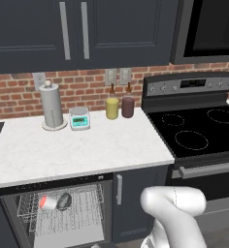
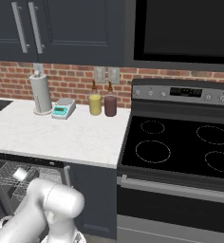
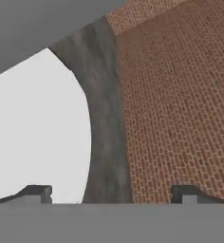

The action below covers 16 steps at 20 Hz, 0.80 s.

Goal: Pick up the cup and bowl from the counter, place them in the dishwasher, and close the dishwasher door.

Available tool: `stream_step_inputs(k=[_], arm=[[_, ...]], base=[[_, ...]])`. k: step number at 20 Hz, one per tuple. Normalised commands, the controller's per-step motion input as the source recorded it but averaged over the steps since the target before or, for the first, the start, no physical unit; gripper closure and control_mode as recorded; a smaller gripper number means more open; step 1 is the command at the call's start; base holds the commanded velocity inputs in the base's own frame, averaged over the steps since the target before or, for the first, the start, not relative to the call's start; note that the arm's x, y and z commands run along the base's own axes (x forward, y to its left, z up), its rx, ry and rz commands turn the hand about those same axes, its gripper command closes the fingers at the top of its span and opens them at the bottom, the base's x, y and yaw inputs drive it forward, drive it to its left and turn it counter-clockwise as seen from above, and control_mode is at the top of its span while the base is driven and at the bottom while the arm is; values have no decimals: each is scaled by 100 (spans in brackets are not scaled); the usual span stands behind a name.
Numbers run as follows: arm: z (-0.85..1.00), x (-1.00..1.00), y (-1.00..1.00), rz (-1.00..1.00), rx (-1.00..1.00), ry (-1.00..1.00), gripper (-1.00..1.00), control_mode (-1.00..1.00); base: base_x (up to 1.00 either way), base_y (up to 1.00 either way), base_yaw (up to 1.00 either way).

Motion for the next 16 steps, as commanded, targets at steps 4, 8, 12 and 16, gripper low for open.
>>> stream_step_inputs(k=[4, 8, 12, 16], arm=[[90, -15, 25, -38, 10, 48, -100, -100], [83, -26, 48, -32, 11, 41, -100, -100], [94, -9, 68, -27, 9, 33, -100, -100], [100, 0, 58, -25, 10, 31, -100, -100]], base=[[0, 0, 0], [0, 0, 0], [0, 0, 0], [0, 0, 0]])
